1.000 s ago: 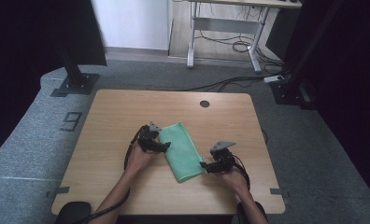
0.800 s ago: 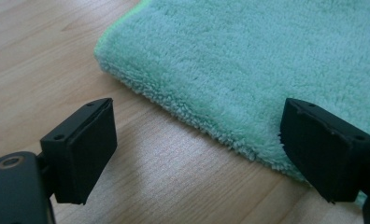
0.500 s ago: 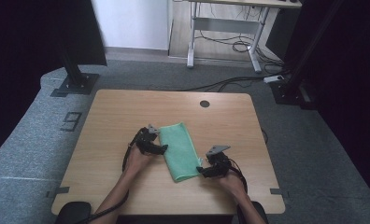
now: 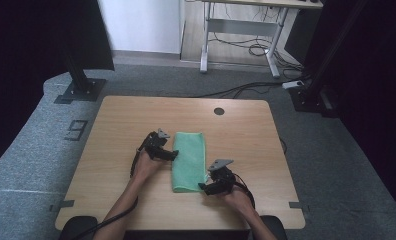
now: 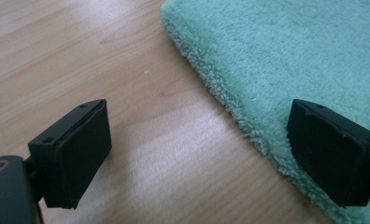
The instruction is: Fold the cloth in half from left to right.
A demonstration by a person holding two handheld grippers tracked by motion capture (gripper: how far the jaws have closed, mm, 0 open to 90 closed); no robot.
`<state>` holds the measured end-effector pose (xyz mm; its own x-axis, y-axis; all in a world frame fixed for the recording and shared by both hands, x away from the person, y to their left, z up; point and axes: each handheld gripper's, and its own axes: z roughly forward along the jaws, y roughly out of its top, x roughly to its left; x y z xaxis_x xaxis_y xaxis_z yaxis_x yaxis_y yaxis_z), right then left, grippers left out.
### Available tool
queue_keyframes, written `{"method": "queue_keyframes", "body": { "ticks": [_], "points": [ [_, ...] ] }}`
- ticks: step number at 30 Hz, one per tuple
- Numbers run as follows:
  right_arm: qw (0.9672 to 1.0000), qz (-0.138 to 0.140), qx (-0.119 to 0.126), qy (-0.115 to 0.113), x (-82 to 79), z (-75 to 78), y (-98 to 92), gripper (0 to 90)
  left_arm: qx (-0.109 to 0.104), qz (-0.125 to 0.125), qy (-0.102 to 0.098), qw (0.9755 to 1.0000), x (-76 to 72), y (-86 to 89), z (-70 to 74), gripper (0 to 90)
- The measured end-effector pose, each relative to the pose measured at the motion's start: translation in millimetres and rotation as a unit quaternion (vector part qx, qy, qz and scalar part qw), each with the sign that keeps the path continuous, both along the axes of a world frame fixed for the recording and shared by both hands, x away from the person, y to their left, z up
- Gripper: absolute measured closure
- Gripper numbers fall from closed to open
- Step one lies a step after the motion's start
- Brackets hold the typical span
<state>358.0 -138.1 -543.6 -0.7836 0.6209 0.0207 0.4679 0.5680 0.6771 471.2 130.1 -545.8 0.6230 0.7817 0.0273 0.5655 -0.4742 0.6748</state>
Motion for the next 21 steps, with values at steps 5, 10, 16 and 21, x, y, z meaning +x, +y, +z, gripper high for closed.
{"method": "queue_keyframes", "body": {
  "ticks": [5,10,16,21],
  "points": [
    [1.0000,0.005,-0.001,-0.003,-0.8,-0.2,11.5,24.9,0.002,-0.002,-0.001,1.0000,6.5,-2.4,0.3,7.2],
    [1.0000,0.005,-0.001,0.000,-0.2,-0.3,10.4,24.6,0.000,0.002,0.002,1.0000,5.5,-1.1,0.2,7.5],
    [1.0000,0.002,-0.001,0.001,-0.8,0.0,6.1,25.1,0.013,0.001,-0.002,0.9999,2.5,-3.0,2.3,8.4],
    [1.0000,0.004,-0.004,-0.001,-0.9,1.0,7.0,25.5,0.017,-0.001,-0.004,0.9998,1.8,-3.8,4.1,8.6]
  ]
}}
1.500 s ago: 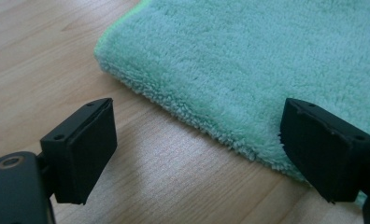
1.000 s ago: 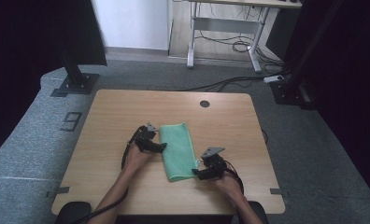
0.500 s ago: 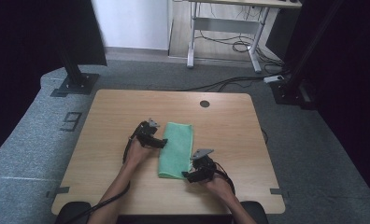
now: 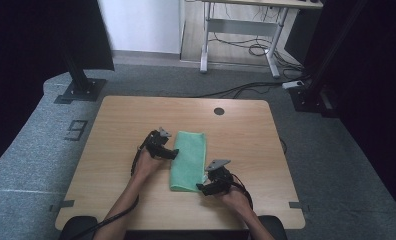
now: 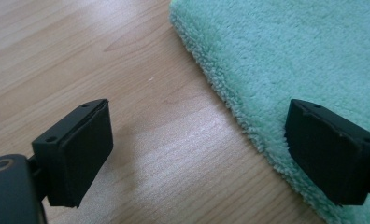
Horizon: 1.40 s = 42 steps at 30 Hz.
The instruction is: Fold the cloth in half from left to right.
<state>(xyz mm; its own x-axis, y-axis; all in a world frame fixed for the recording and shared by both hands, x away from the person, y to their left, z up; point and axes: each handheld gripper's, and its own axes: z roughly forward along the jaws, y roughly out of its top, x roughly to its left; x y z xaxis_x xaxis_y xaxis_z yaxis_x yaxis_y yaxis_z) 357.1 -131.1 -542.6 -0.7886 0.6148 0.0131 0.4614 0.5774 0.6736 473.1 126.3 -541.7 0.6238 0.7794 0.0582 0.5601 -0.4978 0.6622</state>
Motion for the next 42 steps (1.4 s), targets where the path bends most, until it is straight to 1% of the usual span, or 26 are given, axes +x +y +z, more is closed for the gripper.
{"method": "queue_keyframes", "body": {
  "ticks": [2,3,5,7,10,12,15,20,24,27,29,33,36,38,42],
  "points": [
    [1.0000,0.005,-0.002,-0.007,-0.7,2.0,0.0,26.1,-0.001,-0.002,-0.002,1.0000,-1.6,0.2,3.2,10.2],
    [0.9999,0.006,-0.001,-0.009,-0.6,3.0,-0.5,26.1,-0.006,-0.002,-0.002,1.0000,-2.9,0.5,5.2,10.3],
    [0.9999,0.005,0.010,-0.012,-0.4,6.5,-3.6,25.7,-0.015,-0.006,-0.004,0.9999,-6.9,2.3,10.5,10.2],
    [0.9998,0.002,0.018,-0.010,0.2,9.0,-7.1,23.7,-0.021,-0.014,-0.004,0.9997,-11.8,5.7,16.4,10.2],
    [0.9998,0.001,0.016,-0.009,2.0,11.4,-14.8,20.0,-0.031,-0.023,-0.003,0.9992,-21.5,13.5,23.4,10.2],
    [0.9998,-0.006,0.019,-0.010,3.2,12.5,-21.5,19.0,-0.043,-0.026,0.001,0.9987,-28.1,20.1,26.3,9.6],
    [0.9994,-0.024,0.023,-0.006,4.9,14.2,-33.2,16.1,-0.053,-0.028,0.004,0.9982,-38.3,31.0,29.8,9.1],
    [0.9980,-0.054,0.033,-0.007,5.8,18.8,-54.4,13.9,-0.058,-0.032,0.008,0.9978,-57.6,46.7,31.4,8.9],
    [0.9965,-0.075,0.037,-0.009,5.4,20.5,-68.0,13.2,-0.060,-0.032,0.010,0.9976,-71.0,58.2,29.7,8.4],
    [0.9956,-0.088,0.029,-0.010,5.0,18.3,-75.2,11.1,-0.057,-0.028,0.012,0.9979,-79.5,67.2,25.0,8.1],
    [0.9951,-0.096,0.024,-0.007,4.8,15.6,-78.7,9.7,-0.050,-0.023,0.015,0.9984,-84.0,72.8,21.4,7.3],
    [0.9943,-0.106,0.014,-0.001,3.2,8.9,-84.0,5.6,-0.050,-0.017,0.019,0.9984,-91.9,82.1,15.1,6.4],
    [0.9937,-0.112,0.005,0.003,3.2,3.2,-86.9,3.2,-0.037,-0.016,0.018,0.9990,-98.0,85.1,10.5,5.0],
    [0.9932,-0.116,0.003,0.005,3.3,0.0,-88.4,2.5,-0.031,-0.016,0.017,0.9992,-100.0,85.9,7.4,3.4],
    [0.9923,-0.124,0.000,0.002,2.7,-4.8,-90.8,1.5,-0.030,-0.018,0.023,0.9991,-99.5,84.7,1.1,0.1]
  ]
}}
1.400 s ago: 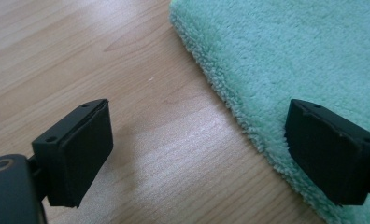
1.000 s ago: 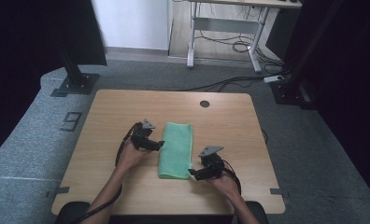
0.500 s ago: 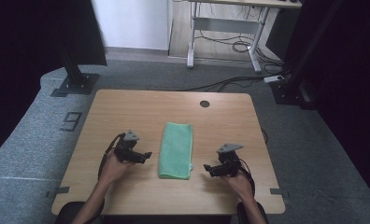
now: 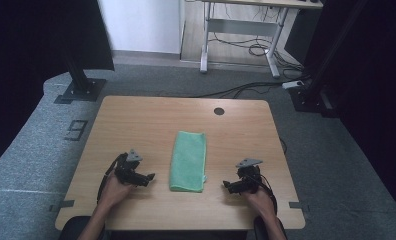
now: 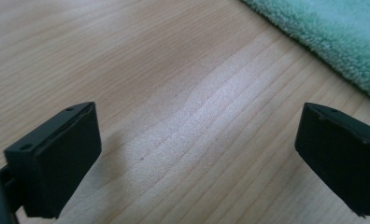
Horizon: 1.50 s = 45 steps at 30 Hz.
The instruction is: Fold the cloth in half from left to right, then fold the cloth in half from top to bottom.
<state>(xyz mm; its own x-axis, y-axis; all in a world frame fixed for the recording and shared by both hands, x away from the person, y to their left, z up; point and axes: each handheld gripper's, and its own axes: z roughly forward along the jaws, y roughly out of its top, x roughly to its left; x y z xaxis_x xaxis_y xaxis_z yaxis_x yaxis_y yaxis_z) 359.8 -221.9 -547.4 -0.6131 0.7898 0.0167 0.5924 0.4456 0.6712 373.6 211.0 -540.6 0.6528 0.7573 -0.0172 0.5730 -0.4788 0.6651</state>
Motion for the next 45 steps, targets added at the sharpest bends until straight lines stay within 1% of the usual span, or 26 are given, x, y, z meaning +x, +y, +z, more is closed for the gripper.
{"method": "queue_keyframes", "body": {
  "ticks": [2,4,7,8,11,15,23,28,37,39,41,42,44,45],
  "points": [
    [1.0000,-0.003,-0.006,-0.003,-0.4,-1.9,-0.7,1.0,0.006,-0.003,0.000,1.0000,0.6,-0.6,-2.8,0.0],
    [0.9999,-0.004,-0.007,-0.007,0.0,-3.9,-1.7,0.0,0.006,-0.004,0.002,1.0000,0.7,-0.5,-5.3,0.0],
    [0.9999,-0.008,0.002,-0.010,0.8,-5.9,-3.0,0.0,0.005,-0.002,0.001,1.0000,1.1,0.9,-8.0,0.0],
    [0.9999,-0.008,0.003,-0.012,1.0,-6.4,-3.4,0.0,0.001,-0.002,0.001,1.0000,1.4,1.6,-7.9,0.0],
    [0.9998,-0.004,0.008,-0.019,1.2,-7.8,-4.1,0.0,0.007,-0.002,-0.001,1.0000,1.0,0.5,-8.3,0.0],
    [0.9995,0.000,0.015,-0.028,1.8,-9.7,-4.4,0.0,0.006,0.001,0.000,1.0000,1.3,0.0,-8.4,0.0],
    [0.9995,-0.002,0.015,-0.028,2.1,-9.7,-4.0,0.0,0.006,0.006,0.000,1.0000,1.6,-0.6,-8.4,0.0],
    [0.9995,-0.002,0.015,-0.028,2.1,-9.7,-4.1,0.0,0.007,0.022,0.000,0.9997,0.9,-3.0,-8.4,0.0],
    [0.9995,-0.003,0.015,-0.028,2.1,-9.7,-4.0,0.0,0.006,0.024,0.000,0.9997,1.7,-3.4,-8.4,0.0],
    [0.9995,-0.003,0.015,-0.028,2.1,-9.7,-4.0,0.0,0.005,0.027,0.000,0.9996,2.2,-4.0,-8.3,0.0],
    [0.9995,-0.003,0.015,-0.027,2.1,-9.6,-3.9,0.0,0.005,0.031,0.006,0.9995,4.5,-5.4,-6.9,0.0],
    [0.9995,-0.003,0.015,-0.027,2.1,-9.6,-3.9,0.0,0.001,0.032,0.010,0.9994,6.4,-6.5,-5.6,0.0],
    [0.9995,-0.004,0.015,-0.027,2.0,-9.6,-3.7,0.0,-0.010,0.034,0.011,0.9993,9.2,-8.5,-2.7,0.0],
    [0.9995,-0.004,0.016,-0.027,2.0,-9.6,-3.6,0.0,-0.014,0.030,0.011,0.9994,10.8,-10.0,-0.7,0.0]
  ]
}}
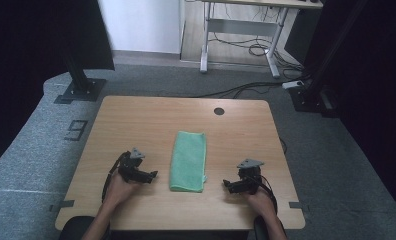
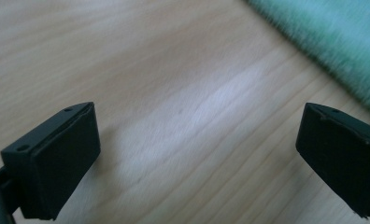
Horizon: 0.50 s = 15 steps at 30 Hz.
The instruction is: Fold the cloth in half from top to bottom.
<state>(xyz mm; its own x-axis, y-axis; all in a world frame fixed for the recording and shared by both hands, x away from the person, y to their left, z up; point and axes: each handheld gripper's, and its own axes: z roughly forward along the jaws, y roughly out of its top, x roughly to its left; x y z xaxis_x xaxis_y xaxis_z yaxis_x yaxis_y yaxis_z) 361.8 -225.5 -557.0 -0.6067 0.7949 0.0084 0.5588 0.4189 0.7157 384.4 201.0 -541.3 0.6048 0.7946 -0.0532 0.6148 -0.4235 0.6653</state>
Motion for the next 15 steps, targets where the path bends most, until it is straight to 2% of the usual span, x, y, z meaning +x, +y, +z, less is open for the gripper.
{"method": "queue_keyframes", "body": {
  "ticks": [5,8,15],
  "points": [
    [1.0000,-0.002,0.000,0.000,0.0,0.0,0.3,0.0,-0.002,-0.010,-0.015,0.9998,6.1,-12.1,8.1,0.0],
    [1.0000,-0.003,0.000,0.000,0.0,0.0,0.4,0.0,-0.014,-0.015,-0.016,0.9997,12.2,-20.1,11.0,0.0],
    [1.0000,-0.005,0.000,0.000,-0.2,0.0,0.8,0.0,-0.019,-0.022,-0.028,0.9992,34.0,-45.0,18.4,0.0]
  ]
}}
